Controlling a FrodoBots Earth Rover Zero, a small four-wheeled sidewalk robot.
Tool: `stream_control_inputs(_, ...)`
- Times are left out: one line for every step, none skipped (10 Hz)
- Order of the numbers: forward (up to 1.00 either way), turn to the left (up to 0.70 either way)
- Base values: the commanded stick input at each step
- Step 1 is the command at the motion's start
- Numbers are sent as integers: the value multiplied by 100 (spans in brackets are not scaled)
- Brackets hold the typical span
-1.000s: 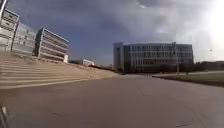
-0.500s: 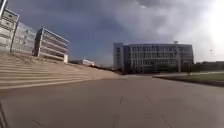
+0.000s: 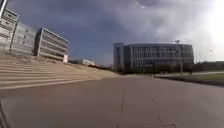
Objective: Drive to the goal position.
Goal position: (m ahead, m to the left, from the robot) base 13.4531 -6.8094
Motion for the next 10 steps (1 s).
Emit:
stream_control_inputs(70, 35)
stream_control_inputs(70, 35)
stream_control_inputs(70, 35)
stream_control_inputs(70, 35)
stream_control_inputs(70, 35)
stream_control_inputs(70, 35)
stream_control_inputs(70, 2)
stream_control_inputs(70, 0)
stream_control_inputs(70, 0)
stream_control_inputs(70, 0)
